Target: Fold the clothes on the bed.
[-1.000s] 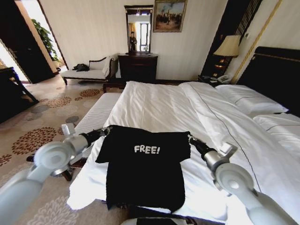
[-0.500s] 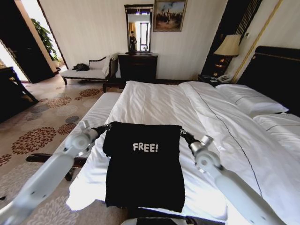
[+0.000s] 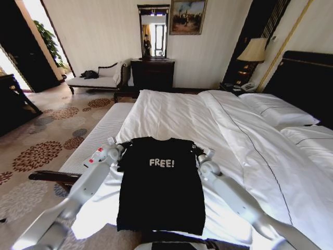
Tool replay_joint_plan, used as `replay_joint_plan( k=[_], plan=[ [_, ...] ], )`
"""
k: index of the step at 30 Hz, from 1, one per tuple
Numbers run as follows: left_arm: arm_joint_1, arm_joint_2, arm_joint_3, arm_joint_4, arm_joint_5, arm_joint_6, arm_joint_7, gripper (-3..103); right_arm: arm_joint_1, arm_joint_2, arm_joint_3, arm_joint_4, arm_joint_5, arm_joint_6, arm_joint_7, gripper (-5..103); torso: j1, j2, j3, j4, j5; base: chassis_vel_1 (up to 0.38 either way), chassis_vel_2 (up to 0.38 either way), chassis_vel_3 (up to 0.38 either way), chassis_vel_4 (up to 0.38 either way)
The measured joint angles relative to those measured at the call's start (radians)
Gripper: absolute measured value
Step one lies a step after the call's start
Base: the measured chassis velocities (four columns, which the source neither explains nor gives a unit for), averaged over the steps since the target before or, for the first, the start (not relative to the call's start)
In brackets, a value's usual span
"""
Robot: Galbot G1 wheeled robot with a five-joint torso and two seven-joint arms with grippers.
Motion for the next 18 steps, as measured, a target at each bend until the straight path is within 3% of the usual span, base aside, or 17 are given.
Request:
replay_joint_plan(
  k=[8,12,16,18],
  plan=[
    [0.009,-0.011,-0.016,0.007,0.006,-0.006,-0.002,2,0.026,0.026,-0.025,-0.058,-0.011,0.009,-0.023,-3,0.000,0.000,0.000,-0.0004,0.0001,0.000,0.000,0.000,0.000],
    [0.031,0.002,-0.024,-0.021,-0.003,-0.010,-0.034,2,0.017,0.023,-0.023,-0.043,-0.012,0.009,-0.029,12,0.000,0.000,0.000,-0.0004,0.0001,0.000,0.000,0.000,0.000],
    [0.082,0.043,-0.064,-0.112,-0.047,-0.003,-0.061,23,-0.002,0.015,0.042,0.017,-0.005,0.021,-0.056,28,0.000,0.000,0.000,0.0001,0.0001,0.000,0.000,0.000,0.000],
    [0.102,0.059,-0.086,-0.144,-0.062,0.001,-0.068,28,-0.016,0.006,0.071,0.047,0.013,0.032,-0.063,33,0.000,0.000,0.000,0.0000,0.0001,0.000,0.000,0.000,0.000]
  ],
)
